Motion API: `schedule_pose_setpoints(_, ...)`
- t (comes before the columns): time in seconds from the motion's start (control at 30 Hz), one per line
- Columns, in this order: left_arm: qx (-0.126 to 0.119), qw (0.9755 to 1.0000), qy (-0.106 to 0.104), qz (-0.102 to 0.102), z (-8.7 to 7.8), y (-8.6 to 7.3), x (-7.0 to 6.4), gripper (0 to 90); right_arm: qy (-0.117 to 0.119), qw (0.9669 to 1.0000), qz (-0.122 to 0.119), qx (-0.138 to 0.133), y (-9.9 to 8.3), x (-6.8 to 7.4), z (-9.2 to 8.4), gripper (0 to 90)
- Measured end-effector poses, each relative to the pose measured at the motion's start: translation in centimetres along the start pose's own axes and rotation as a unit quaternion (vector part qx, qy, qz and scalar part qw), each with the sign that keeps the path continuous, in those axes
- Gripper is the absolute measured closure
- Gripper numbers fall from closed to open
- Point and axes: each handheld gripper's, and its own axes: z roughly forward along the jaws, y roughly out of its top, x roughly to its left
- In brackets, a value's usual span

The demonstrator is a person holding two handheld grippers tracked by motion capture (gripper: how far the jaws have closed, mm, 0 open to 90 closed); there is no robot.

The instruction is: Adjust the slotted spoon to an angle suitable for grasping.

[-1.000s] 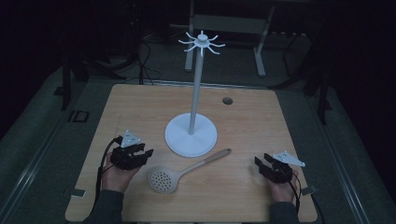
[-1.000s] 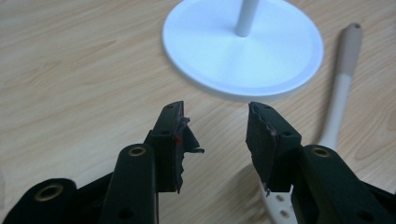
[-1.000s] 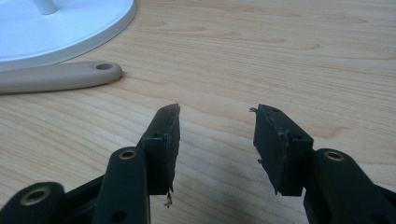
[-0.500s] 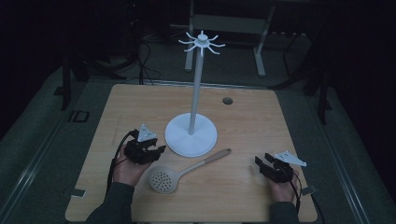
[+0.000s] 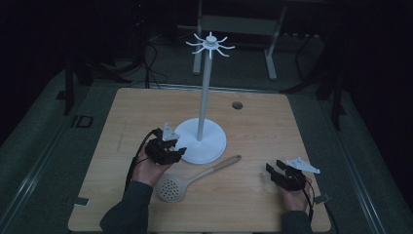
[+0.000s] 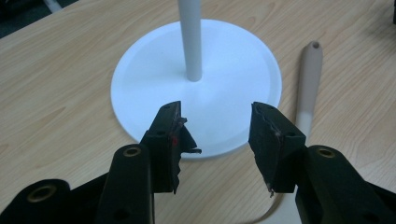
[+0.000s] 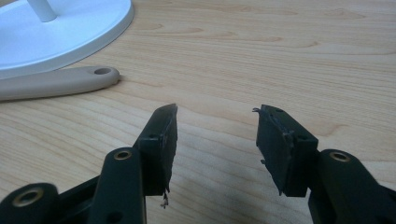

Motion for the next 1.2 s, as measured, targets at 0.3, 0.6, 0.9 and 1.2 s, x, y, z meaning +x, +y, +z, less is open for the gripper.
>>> schedule_pose_setpoints(0.3, 0.013, 0.9998, -0.009, 0.012, 1.0, 1.4, -0.5, 54.9, 0.0, 1.0, 0.0, 0.0, 0.0, -0.1, 0.0, 47.1)
schedule_pose_setpoints(0.6, 0.031, 0.9991, -0.014, 0.026, 2.4, 2.6, -1.3, 52.8, 0.001, 1.0, 0.001, -0.001, 0.0, -0.1, 0.0, 46.8)
schedule_pose_setpoints(0.9, 0.053, 0.9975, -0.027, 0.038, 3.9, 3.5, -2.2, 54.3, 0.001, 1.0, 0.002, 0.0, 0.0, -0.1, 0.0, 46.1)
schedule_pose_setpoints(1.2, 0.073, 0.9952, -0.037, 0.054, 5.1, 4.3, -3.3, 54.3, 0.0, 1.0, 0.0, 0.001, 0.0, 0.0, 0.0, 45.4)
